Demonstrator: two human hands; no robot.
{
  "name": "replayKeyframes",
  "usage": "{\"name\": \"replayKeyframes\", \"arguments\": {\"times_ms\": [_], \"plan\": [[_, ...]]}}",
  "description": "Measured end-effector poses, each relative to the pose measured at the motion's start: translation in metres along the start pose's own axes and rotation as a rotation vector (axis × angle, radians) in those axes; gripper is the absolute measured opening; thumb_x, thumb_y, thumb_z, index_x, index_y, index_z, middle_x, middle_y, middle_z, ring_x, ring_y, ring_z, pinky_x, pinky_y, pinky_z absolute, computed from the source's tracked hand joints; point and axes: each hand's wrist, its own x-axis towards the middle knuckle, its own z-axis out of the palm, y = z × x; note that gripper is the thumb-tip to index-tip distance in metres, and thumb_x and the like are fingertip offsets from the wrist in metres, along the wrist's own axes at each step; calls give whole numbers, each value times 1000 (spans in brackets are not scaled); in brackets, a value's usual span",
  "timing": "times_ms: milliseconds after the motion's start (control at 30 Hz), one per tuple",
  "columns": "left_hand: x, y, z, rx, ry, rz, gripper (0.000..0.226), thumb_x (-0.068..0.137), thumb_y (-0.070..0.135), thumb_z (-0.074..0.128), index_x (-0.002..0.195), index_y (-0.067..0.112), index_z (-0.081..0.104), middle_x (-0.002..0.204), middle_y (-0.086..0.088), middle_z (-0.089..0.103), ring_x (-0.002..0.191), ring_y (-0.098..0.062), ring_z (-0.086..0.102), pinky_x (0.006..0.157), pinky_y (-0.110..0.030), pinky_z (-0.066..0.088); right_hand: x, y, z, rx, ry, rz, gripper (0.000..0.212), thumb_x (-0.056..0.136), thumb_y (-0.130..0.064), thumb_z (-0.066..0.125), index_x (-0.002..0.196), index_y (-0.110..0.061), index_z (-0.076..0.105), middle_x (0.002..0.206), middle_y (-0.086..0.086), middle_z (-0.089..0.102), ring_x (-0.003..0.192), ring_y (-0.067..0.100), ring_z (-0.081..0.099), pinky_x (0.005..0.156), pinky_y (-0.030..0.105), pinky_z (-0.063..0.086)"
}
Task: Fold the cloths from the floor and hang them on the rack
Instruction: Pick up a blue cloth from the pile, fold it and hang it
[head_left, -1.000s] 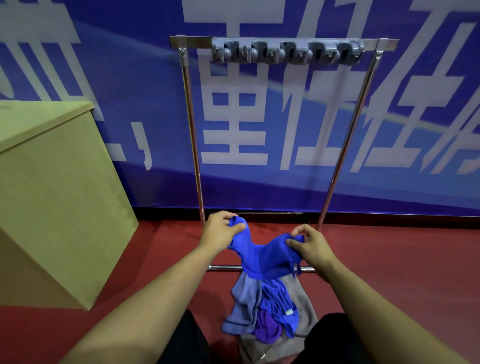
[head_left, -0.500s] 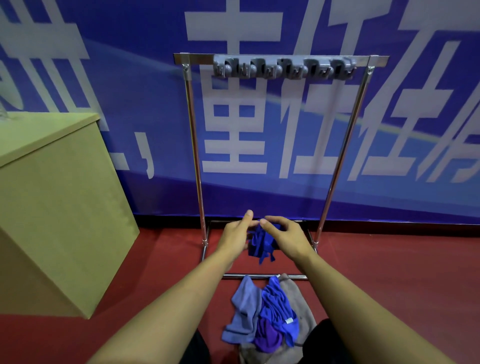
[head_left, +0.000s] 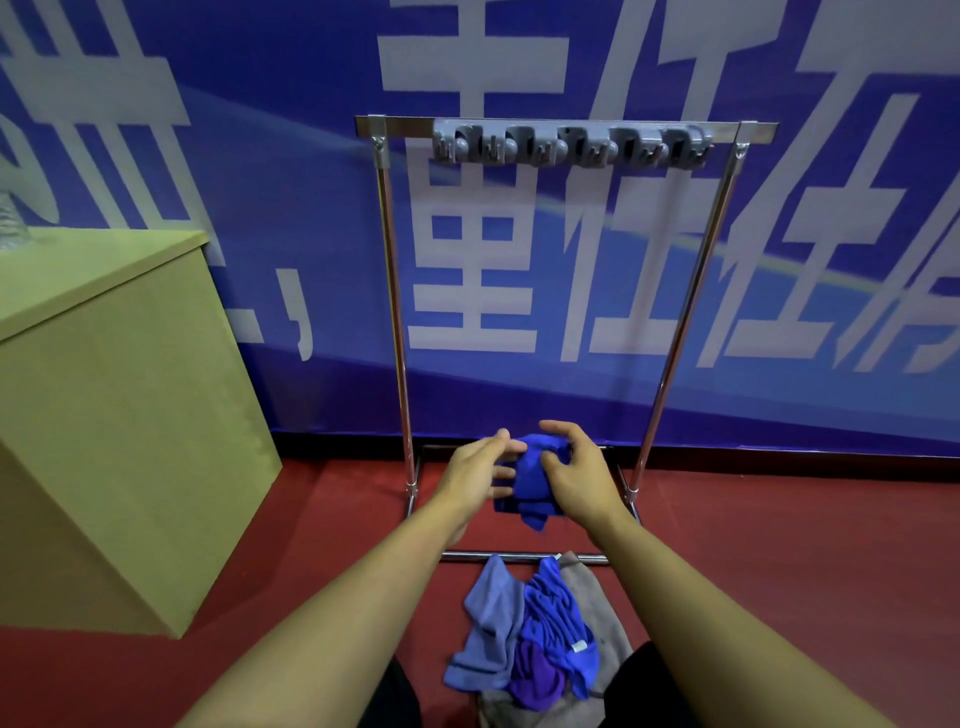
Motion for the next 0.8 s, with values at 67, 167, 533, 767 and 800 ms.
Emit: {"name": "replayKeyframes", "arguments": {"times_ms": [67, 167, 533, 767, 800], "plan": [[4, -6, -5, 95, 78, 67, 14, 100, 22, 59, 108, 19, 70, 105, 2, 69, 98, -17, 62, 75, -25, 49, 0, -3, -1, 86, 18, 21, 38, 93, -1, 44, 122, -21, 60, 108, -2, 64, 82, 13, 60, 72, 24, 49], [7, -16, -14, 130, 133, 47, 41, 91, 16, 71, 130, 17, 57, 121, -1, 62, 113, -15, 58, 88, -25, 41, 3, -8, -4, 284, 51, 69, 39, 92, 3, 39, 113, -17, 65, 108, 0, 67, 86, 16, 59, 76, 29, 48], [3, -23, -18, -219, 84, 6, 21, 86, 14, 76, 105, 6, 73, 105, -16, 77, 96, -28, 74, 89, -44, 60, 10, 3, -16, 239, 195, 139, 38, 90, 2, 38, 110, -18, 63, 104, -2, 63, 80, 14, 56, 67, 28, 45], [8, -13, -15, -12, 185, 138, 20, 82, 21, 82, 96, 9, 75, 90, -8, 79, 78, -17, 72, 74, -34, 59, 12, 22, -14, -76, 211, 113, 38, 85, 0, 48, 114, -22, 60, 109, 6, 64, 86, 20, 61, 75, 34, 50], [8, -12, -13, 12, 177, 140, 20, 82, 22, 82, 95, 10, 75, 89, -7, 78, 77, -16, 71, 74, -34, 58, 13, 22, -10, -109, 197, 57, 37, 85, -3, 51, 114, -23, 61, 112, 5, 63, 95, 19, 62, 84, 36, 52]]}}
